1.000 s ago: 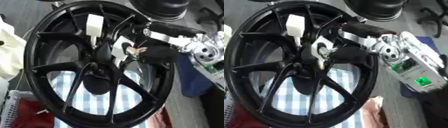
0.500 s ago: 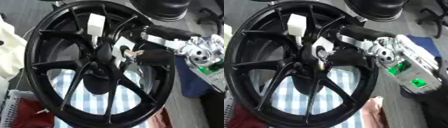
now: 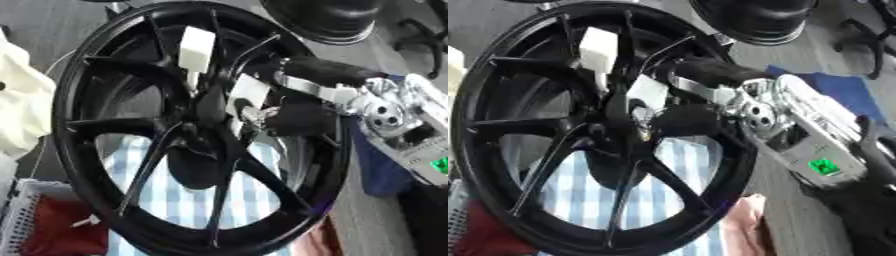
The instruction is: Pull the pin out of the wheel hub.
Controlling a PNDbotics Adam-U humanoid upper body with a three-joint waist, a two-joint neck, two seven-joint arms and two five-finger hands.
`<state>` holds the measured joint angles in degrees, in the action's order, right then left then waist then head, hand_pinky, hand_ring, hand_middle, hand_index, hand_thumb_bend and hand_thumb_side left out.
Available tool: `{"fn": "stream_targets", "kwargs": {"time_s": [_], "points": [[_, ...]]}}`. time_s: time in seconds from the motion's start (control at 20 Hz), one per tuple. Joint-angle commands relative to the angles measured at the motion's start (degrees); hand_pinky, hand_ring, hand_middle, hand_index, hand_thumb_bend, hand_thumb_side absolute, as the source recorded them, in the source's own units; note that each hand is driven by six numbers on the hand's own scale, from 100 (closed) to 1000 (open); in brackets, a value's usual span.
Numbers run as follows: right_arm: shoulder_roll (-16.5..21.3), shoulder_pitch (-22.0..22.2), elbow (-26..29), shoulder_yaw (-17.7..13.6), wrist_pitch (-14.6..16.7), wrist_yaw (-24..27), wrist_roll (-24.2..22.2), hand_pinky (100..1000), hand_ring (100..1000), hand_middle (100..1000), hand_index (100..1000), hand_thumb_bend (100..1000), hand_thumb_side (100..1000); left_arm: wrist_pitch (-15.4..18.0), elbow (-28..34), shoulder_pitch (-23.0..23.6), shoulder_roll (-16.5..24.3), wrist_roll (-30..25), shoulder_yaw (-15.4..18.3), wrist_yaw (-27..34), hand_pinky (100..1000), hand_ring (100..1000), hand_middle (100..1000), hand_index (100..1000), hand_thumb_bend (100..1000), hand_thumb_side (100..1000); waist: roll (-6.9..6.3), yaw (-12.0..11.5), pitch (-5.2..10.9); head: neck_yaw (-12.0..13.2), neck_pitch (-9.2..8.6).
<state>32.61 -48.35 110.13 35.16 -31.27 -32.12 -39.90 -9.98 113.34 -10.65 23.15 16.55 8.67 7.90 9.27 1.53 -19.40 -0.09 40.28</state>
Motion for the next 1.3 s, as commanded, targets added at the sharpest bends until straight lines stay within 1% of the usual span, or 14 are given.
{"fn": "stream_targets", "kwargs": {"time_s": [0.05,0.3,0.35,0.55,0.6,0.8,0.9,1.0,1.05,1.1,1.15,1.25,1.3], "points": [[0.6,-0.3,-0.5,-0.1,-2.2,-0.8,-2.6,904,919,716,938,100,838,0.1,1.2,-0.6,0.9,-0.1,0.3,0.3,614,809,596,723,110,845,-0.47,-0.1,1.02,-0.1,-0.02],[0.7,-0.2,-0.3,-0.9,-3.1,0.7,-1.5,877,875,658,894,100,804,0.0,1.2,-0.6,0.7,-0.1,0.3,0.3,615,809,596,724,109,846,-0.62,0.0,0.89,-0.1,-0.22],[0.7,-0.1,-0.2,-1.0,-3.5,1.2,-1.2,870,856,629,878,100,808,0.0,1.2,-0.6,0.7,-0.1,0.3,0.3,615,809,596,724,108,845,-0.67,0.0,0.87,-0.1,-0.25],[0.8,-0.1,0.3,-1.3,-4.9,3.1,0.3,847,807,576,831,100,789,0.0,1.2,-0.7,0.8,-0.1,0.3,0.3,616,810,597,724,106,845,-0.86,0.1,0.8,-0.2,-0.35],[0.8,-0.1,0.4,-1.4,-5.3,3.7,0.9,838,784,550,807,100,815,0.0,1.2,-0.7,0.8,-0.1,0.3,0.3,616,810,597,724,107,846,-0.89,0.1,0.78,-0.2,-0.39],[0.9,-0.2,1.3,-1.8,-6.6,6.2,3.4,821,752,496,738,100,791,-0.1,1.2,-0.7,0.7,-0.2,0.3,0.3,616,810,597,724,105,845,-0.96,0.2,0.66,-0.3,-0.43],[1.0,-0.2,1.6,-1.7,-7.1,7.2,4.4,810,718,441,672,100,777,-0.1,1.2,-0.7,0.8,-0.2,0.3,0.3,616,810,597,724,105,845,-0.97,0.2,0.63,-0.3,-0.38],[1.1,-0.1,1.9,-1.6,-7.3,8.0,5.1,806,695,409,636,100,764,-0.1,1.2,-0.7,0.8,-0.2,0.3,0.2,616,811,597,723,105,846,-0.99,0.2,0.58,-0.4,-0.33],[1.1,-0.1,2.1,-1.6,-7.4,8.3,5.6,798,665,374,596,100,762,-0.1,1.2,-0.7,0.8,-0.2,0.3,0.2,616,811,597,723,100,847,-1.0,0.2,0.57,-0.4,-0.34],[1.1,-0.1,2.3,-1.7,-7.6,8.6,6.0,798,661,370,591,100,721,-0.1,1.2,-0.7,0.8,-0.2,0.3,0.2,616,811,597,723,105,846,-1.01,0.2,0.56,-0.4,-0.37],[1.1,-0.2,2.5,-1.9,-7.8,9.0,6.5,792,640,348,565,100,696,-0.2,1.2,-0.6,0.7,-0.2,0.4,0.2,617,811,598,723,104,846,-1.02,0.2,0.57,-0.5,-0.33],[1.2,-0.3,3.1,-2.3,-8.4,9.6,7.7,778,616,328,535,100,652,-0.2,1.2,-0.6,0.7,-0.1,0.4,0.2,617,811,598,723,104,845,-1.03,0.3,0.63,-0.5,-0.26],[1.3,-0.4,3.6,-2.4,-8.5,9.8,8.3,772,607,322,526,100,616,-0.2,1.2,-0.6,0.7,-0.1,0.4,0.2,617,811,598,723,104,845,-1.02,0.3,0.68,-0.5,-0.21]]}}
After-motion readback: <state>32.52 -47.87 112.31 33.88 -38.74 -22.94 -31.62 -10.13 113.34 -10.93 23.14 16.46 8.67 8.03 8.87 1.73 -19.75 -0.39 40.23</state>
